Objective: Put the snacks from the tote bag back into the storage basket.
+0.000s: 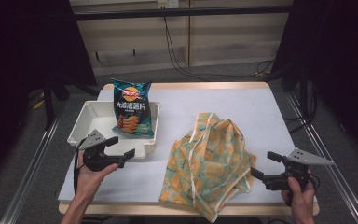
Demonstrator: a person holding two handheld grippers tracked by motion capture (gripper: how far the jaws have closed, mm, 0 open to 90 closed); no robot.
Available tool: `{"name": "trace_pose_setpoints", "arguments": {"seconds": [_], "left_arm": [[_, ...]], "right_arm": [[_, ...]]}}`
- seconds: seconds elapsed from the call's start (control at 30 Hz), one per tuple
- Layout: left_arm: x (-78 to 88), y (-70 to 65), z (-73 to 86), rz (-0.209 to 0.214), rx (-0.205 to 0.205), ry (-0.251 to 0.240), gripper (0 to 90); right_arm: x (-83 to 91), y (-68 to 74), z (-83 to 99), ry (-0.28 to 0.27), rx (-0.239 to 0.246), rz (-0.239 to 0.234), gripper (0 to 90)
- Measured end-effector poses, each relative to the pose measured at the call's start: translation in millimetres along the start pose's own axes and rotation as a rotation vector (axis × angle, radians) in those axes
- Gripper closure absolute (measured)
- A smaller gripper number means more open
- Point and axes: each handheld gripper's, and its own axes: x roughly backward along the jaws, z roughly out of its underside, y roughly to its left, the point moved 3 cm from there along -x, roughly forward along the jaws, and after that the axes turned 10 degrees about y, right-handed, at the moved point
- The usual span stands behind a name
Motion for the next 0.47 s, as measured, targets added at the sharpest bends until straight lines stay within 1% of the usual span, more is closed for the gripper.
{"name": "trace_pose_setpoints", "arguments": {"seconds": [0.1,0.13,0.23,0.3,0.33,0.37,0.4,0.43,0.47], "left_arm": [[8.3,-7.0,7.8,-0.002,-0.011,0.003,8.6],[10.8,-8.6,11.0,-0.011,-0.005,0.004,8.5],[14.5,-13.5,23.3,-0.037,0.034,-0.01,7.1],[12.8,-17.0,33.5,-0.047,0.03,-0.008,7.1],[12.5,-18.1,38.4,-0.072,0.036,-0.022,7.8],[12.1,-19.8,42.0,-0.077,0.055,-0.035,8.4],[11.8,-21.5,43.8,-0.054,0.059,-0.033,8.4],[12.4,-22.7,44.7,-0.064,0.049,-0.044,8.9],[13.1,-21.7,45.5,-0.088,0.037,-0.05,10.8]], "right_arm": [[0.7,0.0,0.4,0.0,-0.002,0.001,0.0],[0.9,-0.2,0.4,0.001,-0.004,0.003,0.0],[1.4,-2.9,0.8,0.001,-0.002,0.015,0.0],[2.4,-5.5,1.0,0.001,0.001,0.031,0.0],[2.7,-6.7,1.2,0.0,-0.001,0.031,0.0],[3.1,-7.6,1.4,-0.003,-0.011,0.036,0.0],[3.3,-9.3,2.1,0.0,-0.007,0.044,0.0],[3.2,-11.1,2.9,0.005,-0.007,0.049,0.0],[3.1,-13.2,3.6,0.01,-0.007,0.055,0.0]]}}
